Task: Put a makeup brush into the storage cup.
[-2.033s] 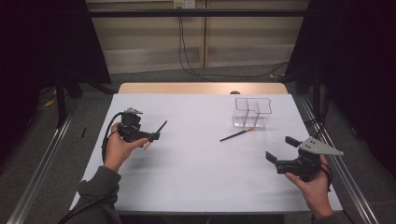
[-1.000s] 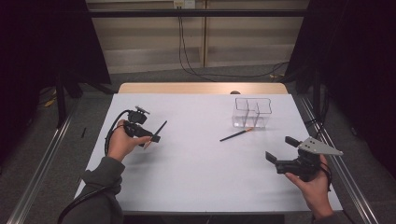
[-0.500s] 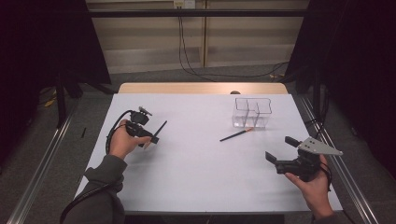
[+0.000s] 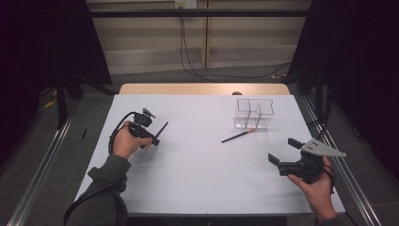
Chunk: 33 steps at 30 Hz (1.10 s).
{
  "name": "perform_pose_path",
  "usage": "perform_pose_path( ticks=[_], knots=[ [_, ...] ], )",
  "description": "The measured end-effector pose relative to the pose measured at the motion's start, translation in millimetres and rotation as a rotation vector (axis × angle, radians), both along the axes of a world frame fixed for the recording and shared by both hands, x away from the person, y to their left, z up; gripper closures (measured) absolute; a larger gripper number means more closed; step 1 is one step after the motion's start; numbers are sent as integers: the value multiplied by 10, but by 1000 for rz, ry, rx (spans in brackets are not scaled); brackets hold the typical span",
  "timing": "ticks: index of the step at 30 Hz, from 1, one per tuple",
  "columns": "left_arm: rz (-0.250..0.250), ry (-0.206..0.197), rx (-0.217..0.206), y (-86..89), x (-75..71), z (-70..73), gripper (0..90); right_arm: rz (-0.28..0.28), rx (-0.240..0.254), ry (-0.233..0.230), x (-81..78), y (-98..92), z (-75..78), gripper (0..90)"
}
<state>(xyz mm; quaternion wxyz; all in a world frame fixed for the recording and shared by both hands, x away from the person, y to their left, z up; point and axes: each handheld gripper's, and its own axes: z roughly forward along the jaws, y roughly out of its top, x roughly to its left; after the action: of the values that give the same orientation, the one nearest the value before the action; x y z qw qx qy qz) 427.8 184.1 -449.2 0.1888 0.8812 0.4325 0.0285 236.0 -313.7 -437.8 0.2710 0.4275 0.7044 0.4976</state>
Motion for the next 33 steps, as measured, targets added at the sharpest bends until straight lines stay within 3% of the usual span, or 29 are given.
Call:
perform_pose_path(
  ticks=[8,9,11,16,19,27,33],
  knots=[
    [16,-4,16,-28,-4,-3,603,2,-1,3,-2,-12,-6,18],
    [-4,-12,31,-27,2,-3,603,4,-3,6,-2,-11,-8,18],
    [16,-7,45,-45,1,3,649,1,0,11,-4,-9,-10,18],
    [-1,24,79,-77,13,26,702,-2,-4,6,-2,-17,-3,18],
    [6,26,80,-81,11,19,767,-3,0,8,3,-13,-10,18],
    [26,45,88,-95,37,15,834,0,-4,6,5,-15,-4,18],
    [27,58,100,-111,51,18,837,-1,-10,14,15,-9,-15,18]
  ],
)
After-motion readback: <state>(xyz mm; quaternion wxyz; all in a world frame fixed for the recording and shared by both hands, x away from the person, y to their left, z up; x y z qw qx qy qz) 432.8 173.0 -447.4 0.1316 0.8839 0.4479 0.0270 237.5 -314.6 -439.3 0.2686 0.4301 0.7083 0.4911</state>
